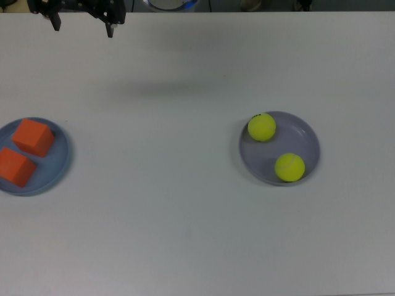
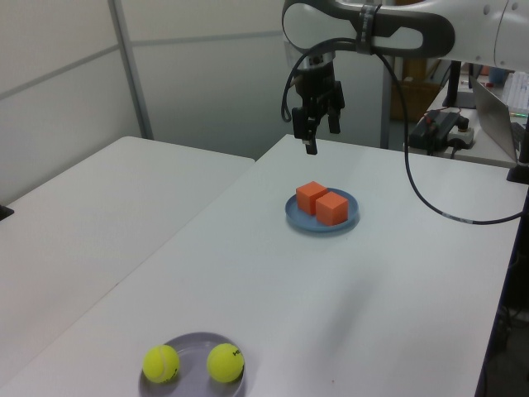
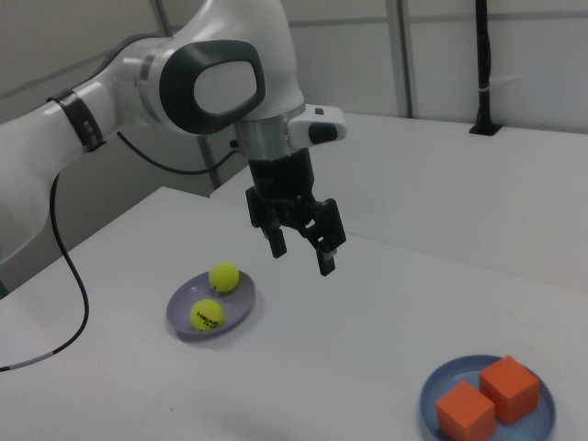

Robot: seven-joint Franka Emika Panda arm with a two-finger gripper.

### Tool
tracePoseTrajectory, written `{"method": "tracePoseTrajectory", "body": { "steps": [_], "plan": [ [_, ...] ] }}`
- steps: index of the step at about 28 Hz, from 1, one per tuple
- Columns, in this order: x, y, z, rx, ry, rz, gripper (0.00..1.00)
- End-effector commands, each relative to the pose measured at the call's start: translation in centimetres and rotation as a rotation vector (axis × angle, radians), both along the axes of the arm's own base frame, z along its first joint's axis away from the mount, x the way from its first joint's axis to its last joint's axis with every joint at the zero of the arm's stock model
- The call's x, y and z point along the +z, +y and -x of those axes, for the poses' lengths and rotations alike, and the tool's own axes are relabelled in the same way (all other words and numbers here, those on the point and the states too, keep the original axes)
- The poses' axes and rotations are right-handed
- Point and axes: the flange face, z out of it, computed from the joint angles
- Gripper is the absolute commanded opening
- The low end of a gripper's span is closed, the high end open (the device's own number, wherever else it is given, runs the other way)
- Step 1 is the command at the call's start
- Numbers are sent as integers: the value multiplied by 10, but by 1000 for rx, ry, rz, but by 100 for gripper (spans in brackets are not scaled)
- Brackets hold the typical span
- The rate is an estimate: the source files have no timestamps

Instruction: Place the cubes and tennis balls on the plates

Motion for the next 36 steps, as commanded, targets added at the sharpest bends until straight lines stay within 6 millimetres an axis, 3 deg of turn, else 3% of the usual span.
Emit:
{"method": "tracePoseTrajectory", "body": {
  "steps": [1,8,12,16,23,28,31,36],
  "plan": [
    [2,-6,7,-19,7,-27,100],
    [2,-27,8,-51,10,-32,100],
    [17,-33,18,-63,-9,-43,100],
    [19,-37,19,-79,-16,-42,100],
    [25,-87,28,-155,-22,-61,100],
    [31,-92,31,-175,-36,-65,100],
    [41,-106,39,-196,-56,-66,100],
    [48,-107,43,-200,-67,-67,100]
  ]
}}
